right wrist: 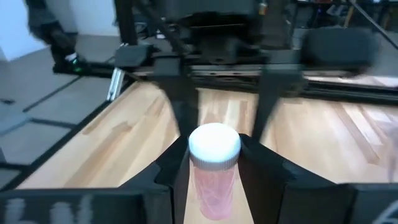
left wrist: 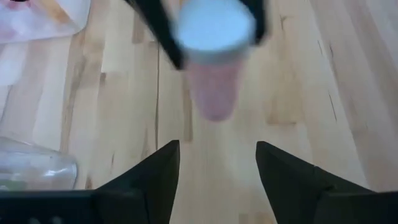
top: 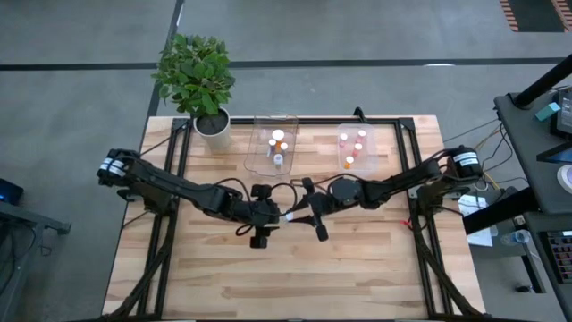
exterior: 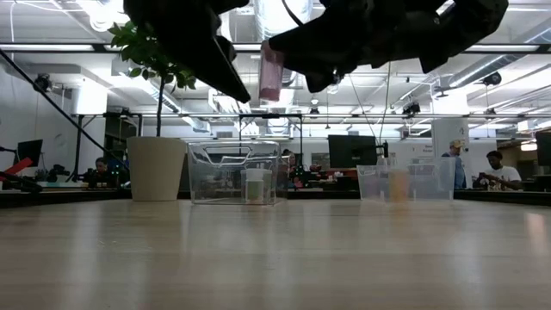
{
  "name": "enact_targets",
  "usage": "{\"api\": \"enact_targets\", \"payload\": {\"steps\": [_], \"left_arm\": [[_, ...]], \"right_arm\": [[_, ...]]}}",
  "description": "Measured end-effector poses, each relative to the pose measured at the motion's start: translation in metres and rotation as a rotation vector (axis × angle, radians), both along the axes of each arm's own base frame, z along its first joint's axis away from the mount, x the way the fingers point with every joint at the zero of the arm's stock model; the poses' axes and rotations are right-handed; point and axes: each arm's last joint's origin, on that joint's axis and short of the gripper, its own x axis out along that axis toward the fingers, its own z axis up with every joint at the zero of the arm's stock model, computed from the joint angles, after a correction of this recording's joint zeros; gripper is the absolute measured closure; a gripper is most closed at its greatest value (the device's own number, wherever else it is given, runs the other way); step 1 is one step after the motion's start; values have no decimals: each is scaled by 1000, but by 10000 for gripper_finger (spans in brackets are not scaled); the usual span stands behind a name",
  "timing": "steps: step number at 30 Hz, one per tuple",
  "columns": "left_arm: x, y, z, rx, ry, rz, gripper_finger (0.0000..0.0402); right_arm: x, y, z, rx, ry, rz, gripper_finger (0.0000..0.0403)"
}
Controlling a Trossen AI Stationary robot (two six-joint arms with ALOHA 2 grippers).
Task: Pick and place medicine bottles into bin by pill shape (circle, oval)
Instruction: Put the pink tablet pill bottle into the right transparent bin
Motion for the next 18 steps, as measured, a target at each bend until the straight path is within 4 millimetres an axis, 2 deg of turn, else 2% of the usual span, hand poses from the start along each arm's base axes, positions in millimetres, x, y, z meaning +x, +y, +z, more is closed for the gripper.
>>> {"api": "enact_targets", "payload": {"steps": [10,18], "left_arm": [[-12,0,4,22,17,-3,206],[-18,2,0,42,7,19,206]], "right_arm": [[-15,-32,26,163,69,-138,292],[-47,-61,47,75,147,-503,292]]}}
